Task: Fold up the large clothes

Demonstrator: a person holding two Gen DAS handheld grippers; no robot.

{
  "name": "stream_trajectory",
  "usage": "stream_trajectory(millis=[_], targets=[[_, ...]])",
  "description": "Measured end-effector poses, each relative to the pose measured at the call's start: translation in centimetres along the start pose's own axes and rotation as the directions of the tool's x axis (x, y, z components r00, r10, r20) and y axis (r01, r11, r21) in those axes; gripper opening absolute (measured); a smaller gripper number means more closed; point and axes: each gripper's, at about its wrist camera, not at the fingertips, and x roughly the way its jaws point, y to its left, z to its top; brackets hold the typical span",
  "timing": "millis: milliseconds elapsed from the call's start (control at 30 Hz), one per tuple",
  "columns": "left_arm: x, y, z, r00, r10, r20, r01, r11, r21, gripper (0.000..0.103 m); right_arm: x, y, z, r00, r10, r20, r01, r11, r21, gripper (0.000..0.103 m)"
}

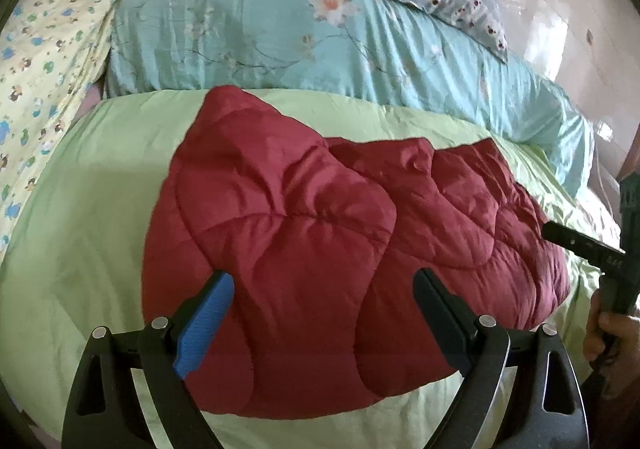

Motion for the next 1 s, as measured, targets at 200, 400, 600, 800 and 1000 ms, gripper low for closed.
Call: stream_trajectory(millis=[200, 400, 600, 800, 1000], targets=[[1.4, -0.9, 0.2, 0.999, 0.014, -0.033, -0.013, 1.000, 0.025, 0.090, 1.3, 1.5, -0.2, 0.999, -0.014, -0.043, 0.012, 0.998, -0.055, 0.078], [2.8, -1.0, 0.4, 0.998, 0.024, -0.056, -0.023, 1.000, 0.019, 0.090, 2.4, 2.4, -0.3, 0.996, -0.034, -0.079, 0.026, 0.995, -0.096, 0.078], [5.7, -1.3, 0.3, 0.991, 0.087, -0.106, -0.083, 0.996, 0.039, 0.090, 4.3, 3.1, -0.6, 0.986, -0.101, -0.130, 0.081, 0.985, -0.151, 0.078], [7.9, -1.9, 1.3, 0.986, 0.124, -0.110, -0.118, 0.991, 0.065, 0.091, 6.8, 3.1, 0.1, 0.970, -0.153, -0.190, 0.116, 0.974, -0.194, 0.081], [9.9, -2.1, 2.7, 0.981, 0.148, -0.123, -0.143, 0.988, 0.054, 0.091, 8.6, 1.8, 1.6, 0.958, -0.194, -0.209, 0.162, 0.973, -0.163, 0.081]])
